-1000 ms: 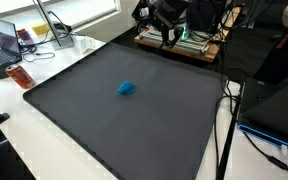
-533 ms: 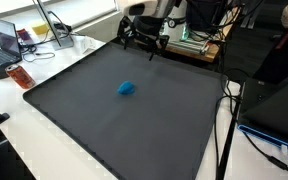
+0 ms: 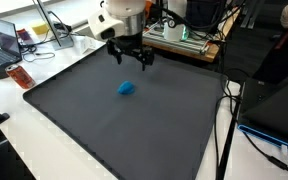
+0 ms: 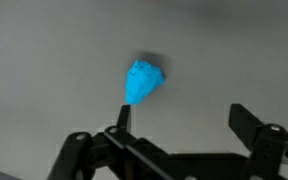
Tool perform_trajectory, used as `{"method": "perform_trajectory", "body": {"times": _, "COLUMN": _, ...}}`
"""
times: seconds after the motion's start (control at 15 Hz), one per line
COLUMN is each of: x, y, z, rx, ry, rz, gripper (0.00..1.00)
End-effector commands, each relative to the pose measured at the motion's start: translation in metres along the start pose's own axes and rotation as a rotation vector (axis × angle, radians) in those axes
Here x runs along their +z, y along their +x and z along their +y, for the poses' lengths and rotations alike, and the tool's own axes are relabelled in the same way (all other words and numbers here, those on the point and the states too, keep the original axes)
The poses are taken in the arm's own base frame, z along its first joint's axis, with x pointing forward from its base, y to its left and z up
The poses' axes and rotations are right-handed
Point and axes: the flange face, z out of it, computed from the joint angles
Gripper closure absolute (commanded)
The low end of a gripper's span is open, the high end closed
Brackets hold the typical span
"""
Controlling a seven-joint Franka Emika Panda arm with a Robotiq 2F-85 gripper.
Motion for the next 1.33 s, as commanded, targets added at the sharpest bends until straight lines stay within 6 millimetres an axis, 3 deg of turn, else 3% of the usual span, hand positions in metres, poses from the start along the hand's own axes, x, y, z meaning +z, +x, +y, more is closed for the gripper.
{"method": "perform_trajectory", "body": {"times": 0.0, "x": 0.009, "y": -0.002, "z": 0.017, "rx": -0.007, "ry": 0.070, "rz": 0.002, "gripper": 0.00}}
{"method": "perform_trajectory", "body": {"times": 0.33, "x": 0.032, "y": -0.033, "z": 0.034, "rx": 0.001, "ry": 0.120, "rz": 0.091, "gripper": 0.00}}
{"method": "perform_trajectory", "body": {"times": 0.93, "x": 0.051, "y": -0.117, "z": 0.040, "rx": -0.088, "ry": 0.163, "rz": 0.354, "gripper": 0.00}}
{"method": "perform_trajectory", "body": {"times": 1.27, "x": 0.074, "y": -0.128, "z": 0.056, "rx": -0.117, "ry": 0.220, "rz": 0.422, "gripper": 0.00}}
